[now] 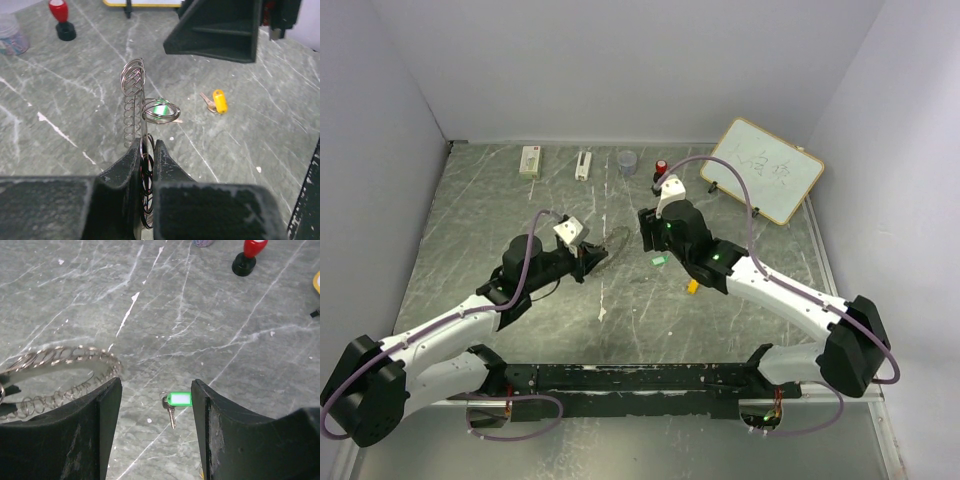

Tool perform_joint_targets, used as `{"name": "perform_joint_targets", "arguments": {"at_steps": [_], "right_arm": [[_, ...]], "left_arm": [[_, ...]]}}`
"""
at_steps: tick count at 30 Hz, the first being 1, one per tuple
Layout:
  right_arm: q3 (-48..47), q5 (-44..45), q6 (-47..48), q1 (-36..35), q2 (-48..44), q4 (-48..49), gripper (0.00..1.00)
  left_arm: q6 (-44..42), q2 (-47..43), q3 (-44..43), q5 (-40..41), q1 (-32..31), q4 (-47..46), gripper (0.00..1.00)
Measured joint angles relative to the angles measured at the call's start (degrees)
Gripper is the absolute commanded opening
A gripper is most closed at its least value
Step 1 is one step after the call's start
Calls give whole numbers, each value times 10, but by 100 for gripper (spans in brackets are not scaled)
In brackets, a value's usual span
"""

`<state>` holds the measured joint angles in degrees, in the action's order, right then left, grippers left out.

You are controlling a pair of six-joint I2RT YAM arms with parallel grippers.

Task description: Put the keys on the keyring

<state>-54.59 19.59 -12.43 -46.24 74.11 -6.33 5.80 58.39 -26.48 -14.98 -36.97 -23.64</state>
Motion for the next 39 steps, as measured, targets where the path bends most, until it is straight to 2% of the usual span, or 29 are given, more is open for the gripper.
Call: {"name": "perform_joint_targets", "arguments": {"at_steps": [15, 26, 30, 34, 39], "right_arm": [[43, -9, -8, 47, -75, 9, 57], [56, -16, -9, 65, -95, 9, 57], [58, -23, -14, 85, -94, 8, 54], [57, -39, -18, 119, -62, 4, 54], [54, -83, -9, 127, 30, -14, 40]], "left_arm": [[-57, 6, -21, -114, 0, 31, 7], [-88, 6, -34, -158, 0, 49, 7], [-88, 3, -37, -142, 0, 59, 7], [-81, -17, -37, -82, 0, 68, 7], [-69, -56, -31, -21, 0, 67, 7]]}}
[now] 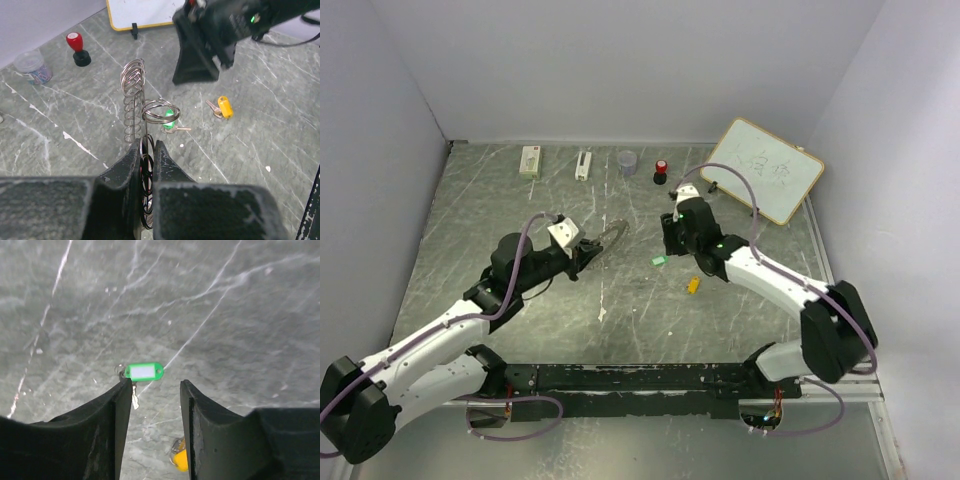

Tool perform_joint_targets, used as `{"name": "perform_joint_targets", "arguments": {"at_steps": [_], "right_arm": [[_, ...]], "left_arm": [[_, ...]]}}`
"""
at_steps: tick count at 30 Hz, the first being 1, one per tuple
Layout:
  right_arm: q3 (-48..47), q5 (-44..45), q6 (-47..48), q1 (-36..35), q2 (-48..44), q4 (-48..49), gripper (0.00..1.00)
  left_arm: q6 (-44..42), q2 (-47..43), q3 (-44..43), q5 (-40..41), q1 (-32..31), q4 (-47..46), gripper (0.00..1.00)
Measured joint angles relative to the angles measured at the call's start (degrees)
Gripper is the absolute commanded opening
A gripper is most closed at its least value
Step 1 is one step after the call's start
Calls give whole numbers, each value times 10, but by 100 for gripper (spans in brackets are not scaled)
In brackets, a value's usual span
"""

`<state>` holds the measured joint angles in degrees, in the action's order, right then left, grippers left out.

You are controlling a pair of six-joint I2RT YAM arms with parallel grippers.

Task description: Put the keys on the keyring

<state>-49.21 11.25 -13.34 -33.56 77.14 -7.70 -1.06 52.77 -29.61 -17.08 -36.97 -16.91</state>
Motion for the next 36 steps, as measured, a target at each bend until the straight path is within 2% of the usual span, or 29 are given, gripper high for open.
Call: {"name": "perform_joint_targets", "arguments": {"at_steps": [4, 15, 28, 32, 36], "right_arm": [[1, -53, 19, 0, 56, 0, 39], [-7, -159, 97, 0, 148, 51, 47], [-35, -196, 129, 0, 231, 66, 49], [-41, -199, 130, 0, 236, 68, 47], [-43, -203, 129, -1, 241, 72, 34]], "left_arm": [[5, -11, 2, 10, 0, 5, 7], [9, -29, 16, 14, 0, 32, 7], [9, -31, 23, 14, 0, 34, 7], [9, -31, 23, 14, 0, 34, 7], [9, -29, 23, 14, 0, 34, 7]]}}
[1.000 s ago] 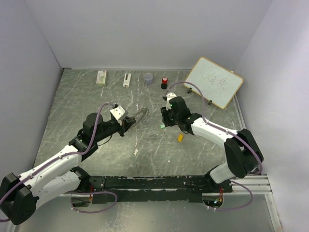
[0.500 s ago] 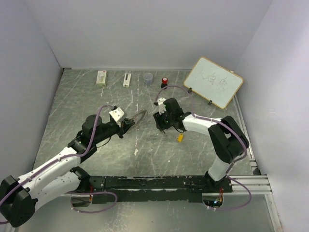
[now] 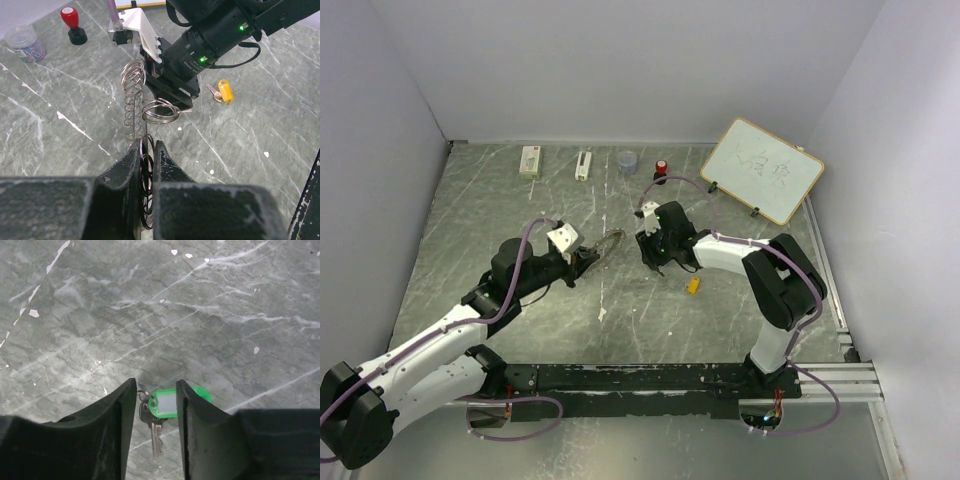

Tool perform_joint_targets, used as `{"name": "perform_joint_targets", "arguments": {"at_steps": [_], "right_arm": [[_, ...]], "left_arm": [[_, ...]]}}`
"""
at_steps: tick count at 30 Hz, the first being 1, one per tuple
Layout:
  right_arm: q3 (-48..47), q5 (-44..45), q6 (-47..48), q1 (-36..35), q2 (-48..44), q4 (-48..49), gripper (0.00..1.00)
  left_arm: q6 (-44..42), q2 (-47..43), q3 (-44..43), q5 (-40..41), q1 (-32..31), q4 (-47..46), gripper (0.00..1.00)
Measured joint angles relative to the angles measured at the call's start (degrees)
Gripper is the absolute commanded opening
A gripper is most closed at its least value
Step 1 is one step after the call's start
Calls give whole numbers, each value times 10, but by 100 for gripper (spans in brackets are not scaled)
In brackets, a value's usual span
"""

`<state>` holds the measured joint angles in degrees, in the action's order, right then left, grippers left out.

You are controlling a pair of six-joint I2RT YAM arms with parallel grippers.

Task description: Put the keys on the keyring

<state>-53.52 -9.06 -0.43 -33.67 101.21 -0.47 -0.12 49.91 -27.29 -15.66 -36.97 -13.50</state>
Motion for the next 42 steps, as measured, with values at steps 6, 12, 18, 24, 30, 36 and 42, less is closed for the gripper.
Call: {"name": "perform_joint_targets", "arguments": {"at_steps": [6, 12, 18, 24, 30, 36, 42], "right_arm": [[-1, 0, -4, -10, 0, -4, 11], [2, 18, -15, -17, -7, -11, 0], [20, 31, -34, -17, -81, -11, 39], [3, 35, -54, -17, -115, -33, 49], [12, 35, -64, -17, -106, -56, 45], [23, 22, -63, -17, -95, -58, 45], [23, 7, -59, -17, -61, -54, 46]], "left_arm": [[0, 3, 0, 0, 0, 0, 7], [0, 4, 0, 0, 0, 0, 7], [0, 5, 0, 0, 0, 0, 7], [0, 5, 1, 0, 0, 0, 7], [0, 5, 1, 0, 0, 0, 7], [0, 5, 1, 0, 0, 0, 7], [0, 7, 1, 1, 0, 0, 7]]}}
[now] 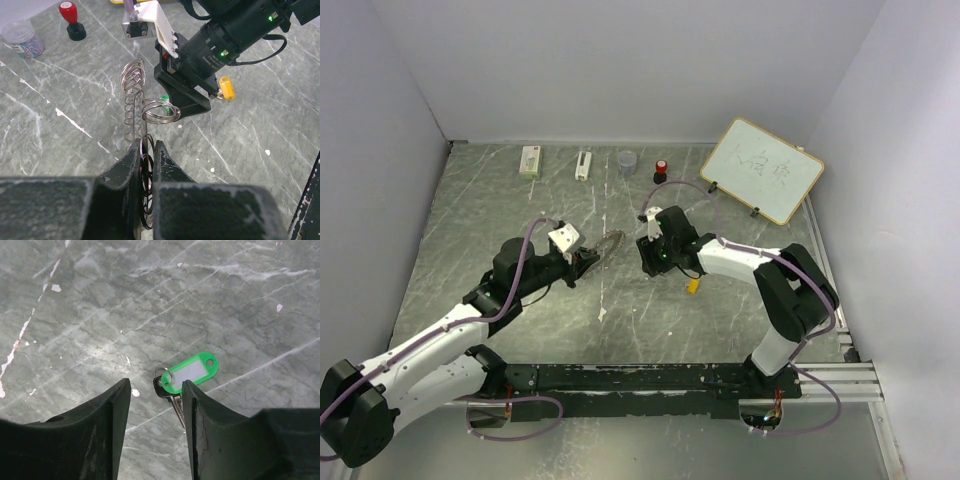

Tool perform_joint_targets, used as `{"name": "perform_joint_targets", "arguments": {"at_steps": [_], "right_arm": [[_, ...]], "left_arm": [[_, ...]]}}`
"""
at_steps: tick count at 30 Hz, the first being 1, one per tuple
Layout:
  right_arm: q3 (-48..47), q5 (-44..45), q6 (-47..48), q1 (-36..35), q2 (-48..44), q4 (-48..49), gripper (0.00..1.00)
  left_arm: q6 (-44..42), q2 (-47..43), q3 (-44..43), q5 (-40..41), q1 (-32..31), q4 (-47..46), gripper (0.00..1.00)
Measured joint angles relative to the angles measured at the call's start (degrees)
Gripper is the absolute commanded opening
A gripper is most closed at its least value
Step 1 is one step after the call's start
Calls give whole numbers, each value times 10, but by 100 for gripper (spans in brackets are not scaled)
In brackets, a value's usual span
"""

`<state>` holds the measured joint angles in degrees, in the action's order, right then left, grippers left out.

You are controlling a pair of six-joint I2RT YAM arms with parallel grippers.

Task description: Put the keys on the keyring

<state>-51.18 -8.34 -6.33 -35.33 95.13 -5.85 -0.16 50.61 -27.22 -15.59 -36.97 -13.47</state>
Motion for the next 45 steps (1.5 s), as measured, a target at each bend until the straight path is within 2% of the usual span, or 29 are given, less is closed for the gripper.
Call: {"name": "perform_joint_targets", "arguments": {"at_steps": [7, 10, 13, 21, 27, 37, 38, 40, 42, 45], "right_arm": [[0, 0, 7, 0, 20, 7, 46], [0, 0, 10, 0, 27, 16, 43], [-1, 0, 12, 0, 31, 23, 34], [-1, 0, 15, 0, 33, 24, 0], [4, 10, 10, 0, 24, 24, 0], [34, 92, -20, 0, -70, 37, 0], [34, 92, -20, 0, -75, 39, 4], [34, 90, -20, 0, -80, 41, 30], [32, 80, -17, 0, -78, 38, 35], [24, 62, -12, 0, -61, 27, 38]], "left_arm": [[0, 4, 0, 0, 0, 0, 7], [0, 9, 0, 0, 0, 0, 7], [0, 11, 0, 0, 0, 0, 7], [0, 11, 0, 0, 0, 0, 7], [0, 12, 0, 0, 0, 0, 7], [0, 11, 2, 3, 0, 0, 7], [0, 11, 2, 4, 0, 0, 7], [0, 11, 2, 4, 0, 0, 7], [0, 11, 3, 4, 0, 0, 7], [0, 11, 5, 4, 0, 0, 7]]}}
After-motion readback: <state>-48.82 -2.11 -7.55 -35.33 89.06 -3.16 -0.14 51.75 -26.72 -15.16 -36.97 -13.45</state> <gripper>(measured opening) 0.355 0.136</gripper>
